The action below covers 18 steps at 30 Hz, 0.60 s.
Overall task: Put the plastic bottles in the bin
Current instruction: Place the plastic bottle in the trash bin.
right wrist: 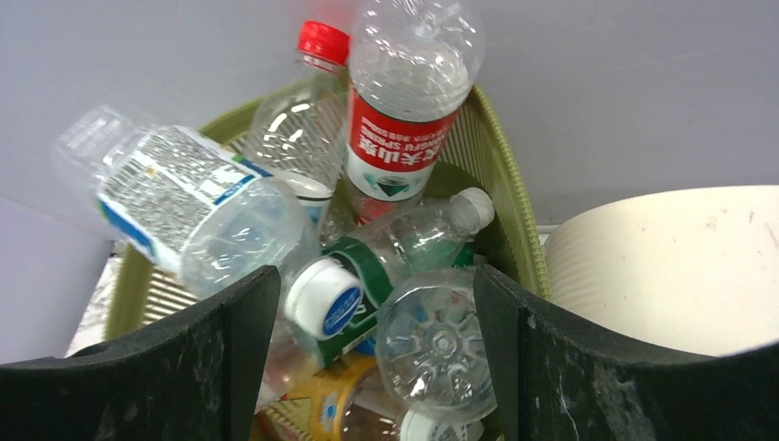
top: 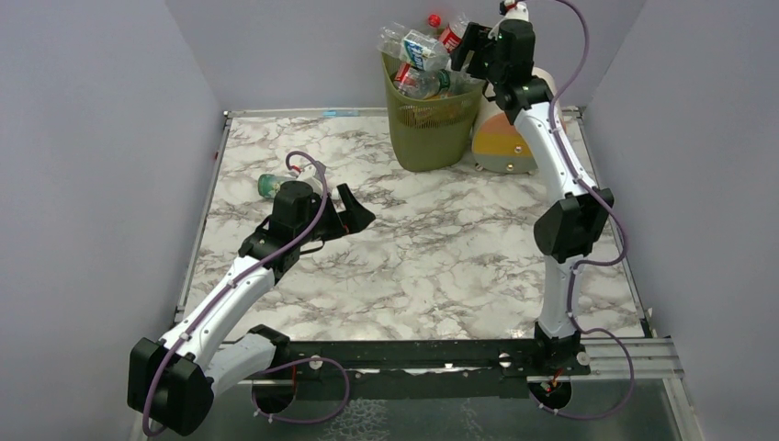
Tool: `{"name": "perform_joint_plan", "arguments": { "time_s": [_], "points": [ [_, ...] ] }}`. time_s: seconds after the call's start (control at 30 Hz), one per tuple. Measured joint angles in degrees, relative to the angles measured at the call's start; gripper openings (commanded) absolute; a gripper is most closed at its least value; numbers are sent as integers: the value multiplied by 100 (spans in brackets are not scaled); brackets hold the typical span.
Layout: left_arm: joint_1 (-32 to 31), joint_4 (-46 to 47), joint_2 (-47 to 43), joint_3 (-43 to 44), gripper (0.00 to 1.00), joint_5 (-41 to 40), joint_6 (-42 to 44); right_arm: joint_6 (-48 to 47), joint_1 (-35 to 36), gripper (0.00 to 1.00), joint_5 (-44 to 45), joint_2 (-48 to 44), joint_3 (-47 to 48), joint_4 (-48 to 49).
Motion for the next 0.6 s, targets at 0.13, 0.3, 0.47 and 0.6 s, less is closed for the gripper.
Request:
{"name": "perform_joint_plan", "arguments": {
  "time_s": [0.13, 0.3, 0.47, 0.6],
  "points": [
    [0, 20, 0, -2, 99, 4, -4, 33, 4, 80, -35, -256, -35, -2],
    [0, 17, 0, -2, 99, 4, -4, 76, 4, 81, -107, -555, -48, 24],
    [0, 15, 0, -2, 99, 2, 0, 140, 4, 84, -321, -804, -195, 63],
    [7, 0, 68, 42, 99, -11, 20, 181, 4, 87, -599, -1084, -553, 68]
  ]
}}
